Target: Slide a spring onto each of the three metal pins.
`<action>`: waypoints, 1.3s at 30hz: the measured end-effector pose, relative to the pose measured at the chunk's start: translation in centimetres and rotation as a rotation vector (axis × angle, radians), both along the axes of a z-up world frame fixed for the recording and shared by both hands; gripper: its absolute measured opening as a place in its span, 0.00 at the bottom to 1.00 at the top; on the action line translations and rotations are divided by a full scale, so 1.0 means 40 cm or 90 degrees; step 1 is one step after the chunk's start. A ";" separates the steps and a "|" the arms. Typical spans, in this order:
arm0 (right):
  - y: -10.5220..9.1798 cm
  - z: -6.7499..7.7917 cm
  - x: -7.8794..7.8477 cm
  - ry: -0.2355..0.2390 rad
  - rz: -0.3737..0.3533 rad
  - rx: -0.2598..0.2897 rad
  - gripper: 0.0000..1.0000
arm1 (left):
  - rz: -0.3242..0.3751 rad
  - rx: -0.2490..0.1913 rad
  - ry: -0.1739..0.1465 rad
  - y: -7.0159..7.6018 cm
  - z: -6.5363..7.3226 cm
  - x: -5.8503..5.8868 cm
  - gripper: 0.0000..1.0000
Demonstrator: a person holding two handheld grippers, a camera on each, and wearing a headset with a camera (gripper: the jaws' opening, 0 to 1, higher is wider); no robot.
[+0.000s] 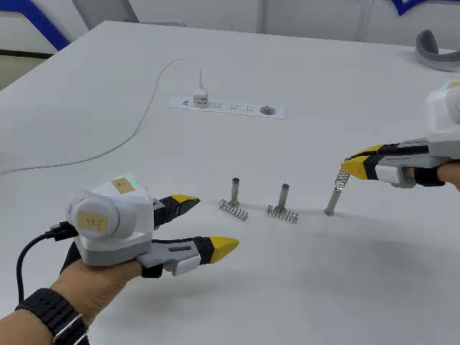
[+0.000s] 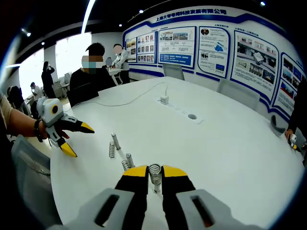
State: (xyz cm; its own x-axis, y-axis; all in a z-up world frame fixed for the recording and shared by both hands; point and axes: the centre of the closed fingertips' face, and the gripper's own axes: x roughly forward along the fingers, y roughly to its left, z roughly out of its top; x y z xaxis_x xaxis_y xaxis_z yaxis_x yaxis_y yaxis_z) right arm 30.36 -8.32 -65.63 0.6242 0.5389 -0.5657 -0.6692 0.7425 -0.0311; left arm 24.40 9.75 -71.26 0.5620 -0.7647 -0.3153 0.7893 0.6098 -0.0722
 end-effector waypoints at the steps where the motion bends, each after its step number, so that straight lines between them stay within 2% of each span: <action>1: 0.000 -0.002 0.000 0.001 0.000 0.000 0.11 | 0.000 0.000 0.000 0.000 -0.001 0.000 0.60; 9: -0.009 -0.017 0.011 0.006 -0.006 0.001 0.11 | 0.001 0.003 0.003 0.002 -0.005 0.000 0.59; 39: -0.012 -0.088 0.007 0.018 -0.017 -0.001 0.11 | 0.002 0.005 0.012 0.006 -0.017 -0.001 0.58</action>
